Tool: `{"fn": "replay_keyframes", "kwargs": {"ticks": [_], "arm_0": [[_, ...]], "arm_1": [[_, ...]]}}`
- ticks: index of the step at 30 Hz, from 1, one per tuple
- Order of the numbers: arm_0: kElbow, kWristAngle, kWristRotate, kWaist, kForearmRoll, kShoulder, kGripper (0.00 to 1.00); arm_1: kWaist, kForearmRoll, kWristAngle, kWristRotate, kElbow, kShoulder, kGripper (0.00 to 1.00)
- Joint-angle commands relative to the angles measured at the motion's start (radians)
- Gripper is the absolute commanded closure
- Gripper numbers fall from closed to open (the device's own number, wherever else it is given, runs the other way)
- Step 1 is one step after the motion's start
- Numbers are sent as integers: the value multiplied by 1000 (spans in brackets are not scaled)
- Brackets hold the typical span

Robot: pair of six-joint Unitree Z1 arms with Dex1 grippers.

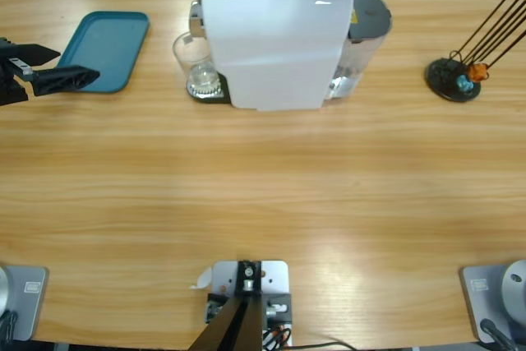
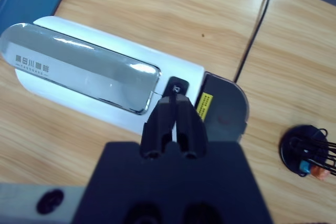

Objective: Pour coffee

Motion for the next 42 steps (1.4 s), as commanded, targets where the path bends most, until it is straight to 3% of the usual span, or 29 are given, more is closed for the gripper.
{"fn": "replay_keyframes", "kwargs": {"ticks": [1,42], "arm_0": [[34,60,-22,-26,-8,-1,0],[22,63,-28,-43,-91,103,0]], "arm_1": [[-11,13,14,0,-9,66,1000],[-52,-47,19,-36,60,57,1000]]}}
